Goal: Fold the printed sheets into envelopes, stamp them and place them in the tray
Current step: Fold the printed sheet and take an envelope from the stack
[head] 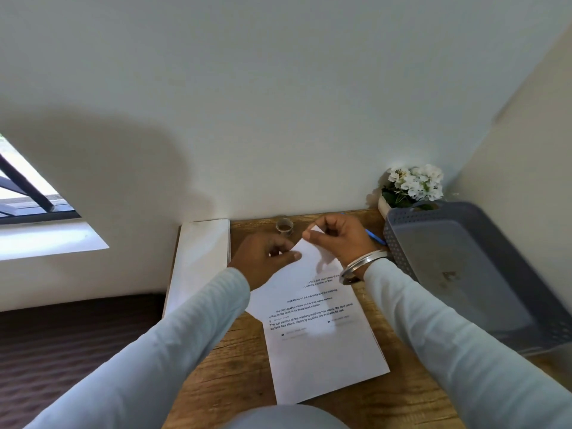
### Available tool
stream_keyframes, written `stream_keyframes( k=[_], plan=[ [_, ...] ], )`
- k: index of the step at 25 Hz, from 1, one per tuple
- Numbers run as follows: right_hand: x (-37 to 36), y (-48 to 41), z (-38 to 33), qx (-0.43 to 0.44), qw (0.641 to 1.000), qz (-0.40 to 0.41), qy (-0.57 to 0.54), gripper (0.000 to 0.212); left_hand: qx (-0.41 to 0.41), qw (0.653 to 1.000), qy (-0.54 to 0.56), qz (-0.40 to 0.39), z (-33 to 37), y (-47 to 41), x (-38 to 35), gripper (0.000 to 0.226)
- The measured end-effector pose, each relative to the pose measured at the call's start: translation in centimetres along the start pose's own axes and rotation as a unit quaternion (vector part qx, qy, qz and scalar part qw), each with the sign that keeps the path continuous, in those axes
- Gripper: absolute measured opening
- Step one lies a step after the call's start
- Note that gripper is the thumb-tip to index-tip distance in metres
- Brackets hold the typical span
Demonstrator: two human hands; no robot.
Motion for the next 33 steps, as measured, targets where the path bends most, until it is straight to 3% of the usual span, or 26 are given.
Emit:
stream_keyframes(
  k=[4, 7, 10, 14, 18, 22, 27, 30, 33],
  plan=[
    [0.8, -0.1, 0.5, -0.020, 0.999, 0.035, -0.024, 0.016, 0.061, 0.982, 0.174, 0.040, -0.6, 0.1, 0.9, 0.007],
    [1.0, 0.3, 1.2, -0.045, 0.993, 0.072, -0.078, 0.013, 0.067, 0.981, 0.176, 0.049, -1.5, 0.7, 1.1, 0.010],
    [0.5, 0.4, 0.8, -0.034, 0.990, 0.096, -0.100, 0.006, 0.058, 0.992, 0.112, 0.027, -1.9, 0.8, 0.3, 0.010],
    [-0.7, -0.2, 0.1, 0.004, 0.999, 0.037, -0.034, 0.016, 0.040, 0.990, 0.123, 0.062, 0.1, 0.4, 1.8, 0.012],
    [-1.3, 0.2, -0.2, -0.011, 0.994, 0.053, -0.096, 0.010, 0.048, 0.981, 0.163, 0.093, 0.6, 0.6, 2.6, 0.009],
    [-1.4, 0.3, -0.1, 0.011, 0.999, 0.038, -0.009, 0.010, 0.022, 0.987, 0.145, 0.067, 0.3, 1.1, 2.3, 0.014],
    [-2.4, -0.2, -2.6, 0.074, 0.983, -0.066, 0.157, 0.022, -0.031, 0.992, 0.095, 0.078, 2.1, 0.3, 3.2, 0.014],
    [-2.8, -0.4, -2.8, 0.084, 0.978, -0.080, 0.174, 0.021, -0.059, 0.992, 0.043, 0.099, 3.2, 0.3, 4.0, 0.003],
    [-2.6, 0.1, -1.5, 0.074, 0.977, -0.085, 0.182, 0.019, -0.037, 0.991, 0.067, 0.112, 2.7, 0.5, 4.7, 0.003]
  ],
)
Point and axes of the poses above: each hand's wrist, its own y-axis away from the middle knuckle, its own x-axis out of the back of the hand, z = x × y, the point moved 7 cm from there along -y, towards the middle knuckle, and after that the axes turned 12 degrees about x, right-handed, at the moved point
